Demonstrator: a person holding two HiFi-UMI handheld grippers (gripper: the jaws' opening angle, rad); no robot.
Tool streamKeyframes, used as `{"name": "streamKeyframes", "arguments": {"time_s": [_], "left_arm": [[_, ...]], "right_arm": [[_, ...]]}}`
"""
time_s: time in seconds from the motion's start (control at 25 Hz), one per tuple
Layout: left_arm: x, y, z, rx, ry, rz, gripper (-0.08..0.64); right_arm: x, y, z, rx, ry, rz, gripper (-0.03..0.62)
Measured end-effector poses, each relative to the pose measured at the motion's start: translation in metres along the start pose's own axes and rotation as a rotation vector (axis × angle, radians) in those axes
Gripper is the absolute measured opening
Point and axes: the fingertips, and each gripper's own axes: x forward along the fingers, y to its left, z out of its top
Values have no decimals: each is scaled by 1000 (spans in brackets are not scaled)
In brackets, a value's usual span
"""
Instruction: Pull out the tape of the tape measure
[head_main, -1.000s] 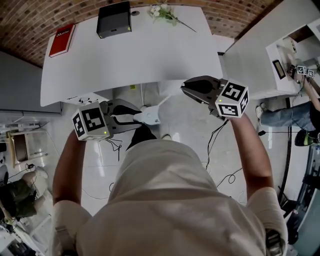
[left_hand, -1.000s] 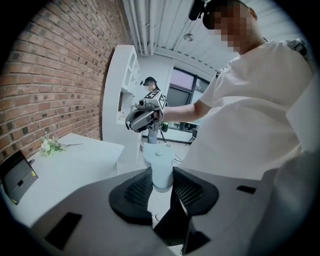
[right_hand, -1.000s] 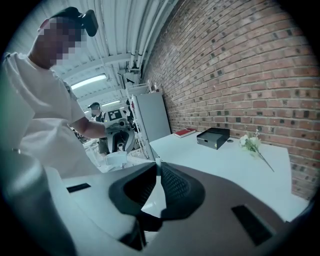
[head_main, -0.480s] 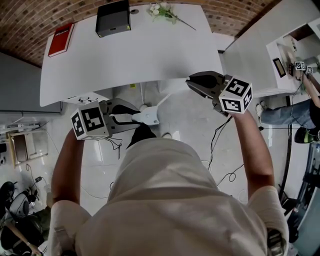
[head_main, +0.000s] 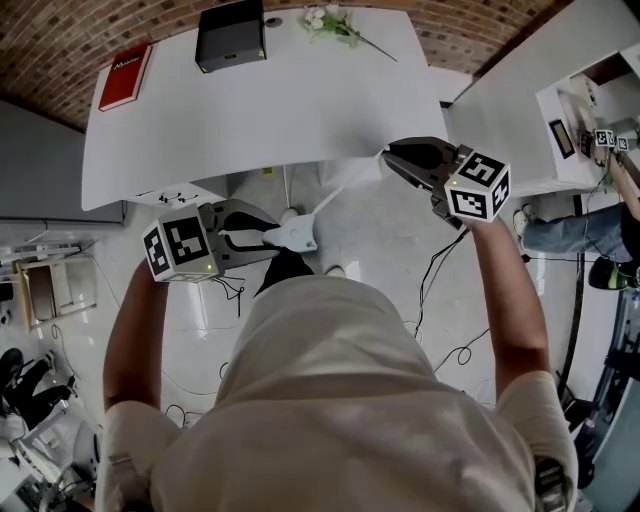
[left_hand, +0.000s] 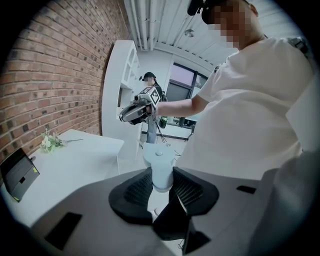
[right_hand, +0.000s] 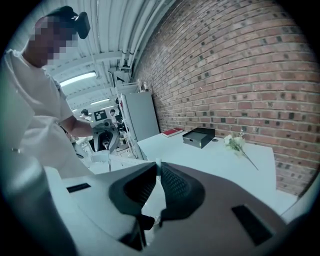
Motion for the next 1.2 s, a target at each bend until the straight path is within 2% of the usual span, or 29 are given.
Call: {"name": "streamKeyframes", "arguments": {"time_s": [0.32, 0.56, 1.0, 1.2], "left_arm": [[-3, 1, 0, -18, -12, 3, 121], [-2, -2, -8, -22, 6, 3, 121], [-1, -1, -15, -40, 4, 7, 121], [0, -4, -17, -38, 9, 2, 121]], "right_arm": [[6, -7, -2, 15, -4, -5, 34], [-3, -23, -6, 35, -7, -57, 34], [-2, -29, -13, 34, 10, -72, 34], [-8, -45, -14, 45, 13, -131, 34]]}}
